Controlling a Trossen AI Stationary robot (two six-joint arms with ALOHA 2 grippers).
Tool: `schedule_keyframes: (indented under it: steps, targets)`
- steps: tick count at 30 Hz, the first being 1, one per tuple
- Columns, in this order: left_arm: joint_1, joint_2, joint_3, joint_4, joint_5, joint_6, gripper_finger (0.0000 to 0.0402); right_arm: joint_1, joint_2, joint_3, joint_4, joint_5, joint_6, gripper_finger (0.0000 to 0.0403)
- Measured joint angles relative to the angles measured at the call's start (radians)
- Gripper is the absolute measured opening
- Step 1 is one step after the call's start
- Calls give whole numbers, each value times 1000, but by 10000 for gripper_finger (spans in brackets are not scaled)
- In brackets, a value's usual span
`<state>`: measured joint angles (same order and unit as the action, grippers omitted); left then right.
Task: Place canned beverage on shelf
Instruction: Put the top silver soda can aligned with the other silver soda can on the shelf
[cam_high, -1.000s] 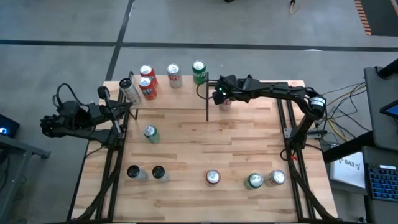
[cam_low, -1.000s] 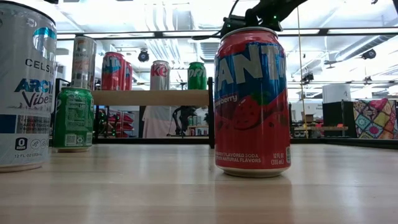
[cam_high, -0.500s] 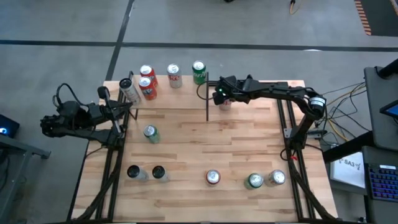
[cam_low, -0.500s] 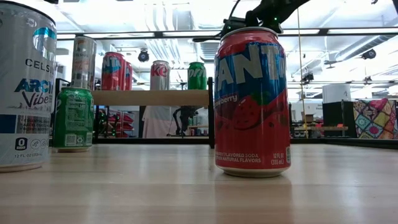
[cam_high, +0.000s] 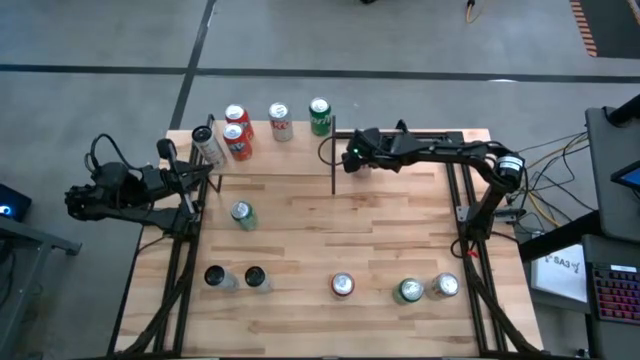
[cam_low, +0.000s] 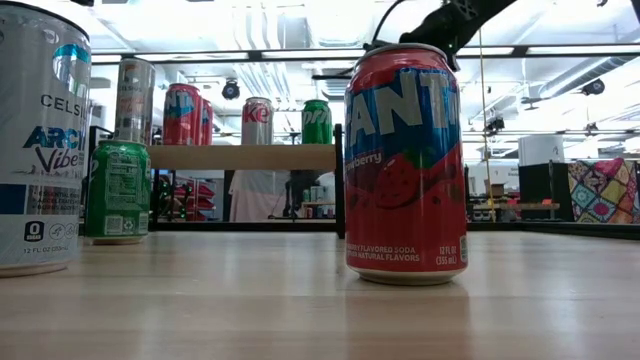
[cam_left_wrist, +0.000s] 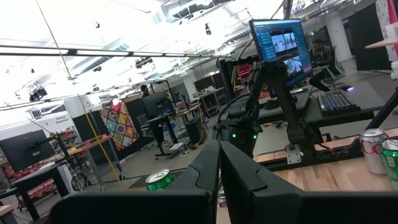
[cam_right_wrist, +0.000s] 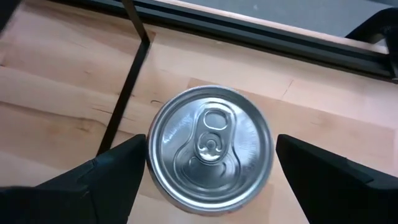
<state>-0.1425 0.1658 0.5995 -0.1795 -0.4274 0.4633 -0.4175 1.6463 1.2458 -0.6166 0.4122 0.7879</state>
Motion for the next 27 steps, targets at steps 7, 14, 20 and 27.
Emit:
schedule_keyframes:
  steps: [7,14,20,27]
  targets:
    - [0,0,0,0,0,0,0,0,19,-88,128,-1,-1,347]
    - [0,0,0,0,0,0,0,0,39,-94,135,0,-2,312]
    - [0,0,0,0,0,0,0,0,27,-92,121,-8,33,279]
    - [0,0,0,0,0,0,0,0,1,-92,114,-7,31,279]
